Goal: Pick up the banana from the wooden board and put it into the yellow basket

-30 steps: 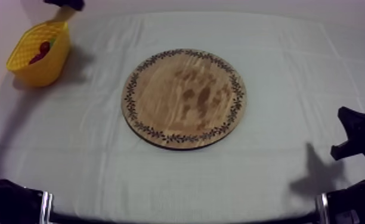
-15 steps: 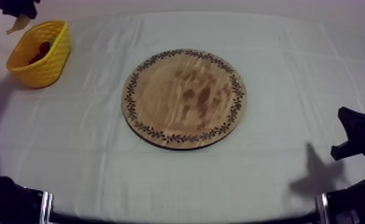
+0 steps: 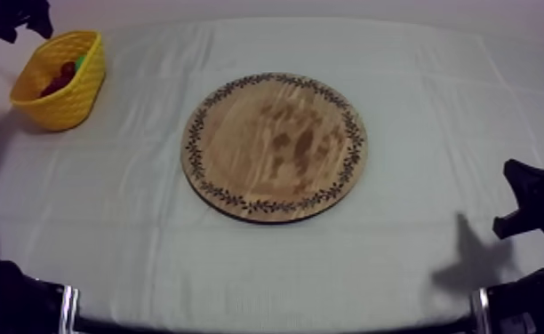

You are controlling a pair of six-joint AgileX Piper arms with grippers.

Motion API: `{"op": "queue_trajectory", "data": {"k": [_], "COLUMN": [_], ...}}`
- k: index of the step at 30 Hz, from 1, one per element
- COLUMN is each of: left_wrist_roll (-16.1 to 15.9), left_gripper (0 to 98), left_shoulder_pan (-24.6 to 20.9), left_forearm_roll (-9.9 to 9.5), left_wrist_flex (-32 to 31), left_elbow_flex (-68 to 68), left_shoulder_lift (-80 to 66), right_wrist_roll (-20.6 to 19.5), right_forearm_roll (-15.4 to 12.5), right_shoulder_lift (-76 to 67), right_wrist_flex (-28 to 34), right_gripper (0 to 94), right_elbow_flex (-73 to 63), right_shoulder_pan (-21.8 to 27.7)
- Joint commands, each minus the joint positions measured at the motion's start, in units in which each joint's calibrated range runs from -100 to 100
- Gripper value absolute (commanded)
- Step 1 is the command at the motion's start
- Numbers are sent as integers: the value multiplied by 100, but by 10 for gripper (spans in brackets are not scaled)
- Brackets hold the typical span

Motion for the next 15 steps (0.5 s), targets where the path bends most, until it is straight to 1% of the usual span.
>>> {"op": "queue_trajectory", "data": {"k": [1,7,10,12,15], "left_wrist_roll": [47,210,291,357,473], "left_gripper": [820,752,696,633,494], "left_shoulder_pan": [-1,25,37,41,44], "left_forearm_roll": [6,1,-6,4,29], "left_wrist_flex": [-39,-343,-560,-768,-1119], "left_elbow_flex": [233,1139,1668,2059,2672], "left_shoulder_lift": [-320,-1364,-1944,-2389,-3140], "right_wrist_roll": [-3,-3,-2,0,1], "right_forearm_roll": [0,0,0,0,0], "right_shoulder_lift": [3,3,3,3,3], "right_wrist_flex": [-1,-1,-1,-1,-1], "right_gripper": [2,2,2,2,2], "right_elbow_flex": [-3,-3,-3,-3,-3], "right_shoulder_pan": [1,1,1,1,1]}}
